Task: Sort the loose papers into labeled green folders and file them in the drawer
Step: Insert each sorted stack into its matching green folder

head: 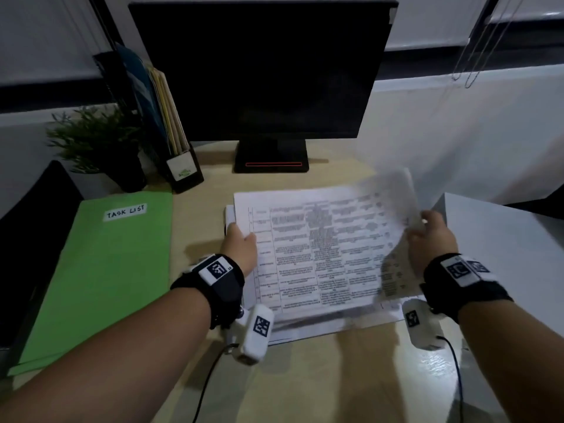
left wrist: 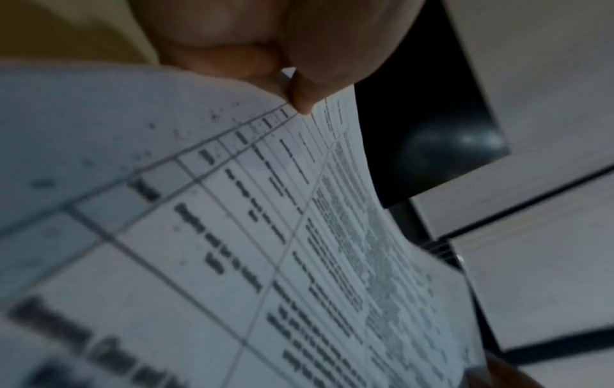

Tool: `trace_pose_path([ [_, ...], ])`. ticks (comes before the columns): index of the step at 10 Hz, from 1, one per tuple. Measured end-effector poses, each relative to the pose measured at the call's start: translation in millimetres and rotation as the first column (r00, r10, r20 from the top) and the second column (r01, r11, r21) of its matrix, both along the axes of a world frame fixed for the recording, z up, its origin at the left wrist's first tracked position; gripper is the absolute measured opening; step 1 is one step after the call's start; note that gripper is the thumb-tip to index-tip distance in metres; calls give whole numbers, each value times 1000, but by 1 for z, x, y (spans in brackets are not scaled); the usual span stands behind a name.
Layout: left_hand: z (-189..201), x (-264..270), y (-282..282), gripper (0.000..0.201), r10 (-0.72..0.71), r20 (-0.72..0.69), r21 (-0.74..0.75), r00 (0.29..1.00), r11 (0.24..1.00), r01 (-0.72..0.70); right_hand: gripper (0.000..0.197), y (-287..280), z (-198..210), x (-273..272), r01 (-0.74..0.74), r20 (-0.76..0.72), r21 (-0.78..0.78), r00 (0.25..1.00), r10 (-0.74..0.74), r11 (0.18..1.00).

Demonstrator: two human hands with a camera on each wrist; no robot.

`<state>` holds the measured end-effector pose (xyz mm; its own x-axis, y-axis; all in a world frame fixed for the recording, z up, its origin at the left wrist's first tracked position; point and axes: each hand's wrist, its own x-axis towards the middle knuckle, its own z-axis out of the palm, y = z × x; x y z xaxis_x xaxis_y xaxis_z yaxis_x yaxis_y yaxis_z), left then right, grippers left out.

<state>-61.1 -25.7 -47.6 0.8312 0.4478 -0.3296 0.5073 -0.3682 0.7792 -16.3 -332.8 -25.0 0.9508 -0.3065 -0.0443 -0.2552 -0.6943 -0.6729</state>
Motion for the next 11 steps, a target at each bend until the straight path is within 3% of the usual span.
trace_pose_path([
  [1, -28, 5, -7, 37, -2, -151, -22, 989, 1000, -2, 43, -16, -25, 13, -40, -250, -31, 968, 31, 999],
  [2, -45, 7, -9, 35, -3, -217, 11, 976, 1000, 6, 40, -32, -42, 17, -158, -563, 1, 816, 131, 987],
  [3, -52, 11, -9, 15, 23, -226, 40, 974, 999, -15, 39, -46, -56, 17, -28, -611, 179, 780, 133, 984],
  [4, -57, 20, -9, 19, 31, -239, -23, 971, 999, -38, 34, -46, -62, 21, -162, -593, 52, 789, 161, 985],
  [6, -48, 24, -6, 65, -51, -328, 84, 943, 993, 83, 31, -47, -68, 19, -203, -520, -200, 851, 72, 959],
  [7, -40, 11, 8, 58, -38, -349, 210, 936, 971, 117, 31, -49, -68, 15, -202, -527, -233, 848, 51, 951],
  [8, -31, -15, 43, 53, 19, -422, 422, 907, 889, 178, 33, -45, -62, 9, -149, -497, -267, 868, -4, 952],
  [9, -26, -45, 87, 56, 110, -526, 561, 843, 790, 247, 47, -31, -49, -5, -82, -369, -411, 926, -83, 908],
  [10, -25, -80, 113, 74, 171, -618, 609, 768, 721, 329, 53, 3, -35, -23, -135, -277, -431, 961, 12, 892],
  [11, -32, -102, 118, 92, 58, -692, 514, 720, 740, 434, 49, 50, -26, -45, -224, -216, -329, 964, 157, 917],
])
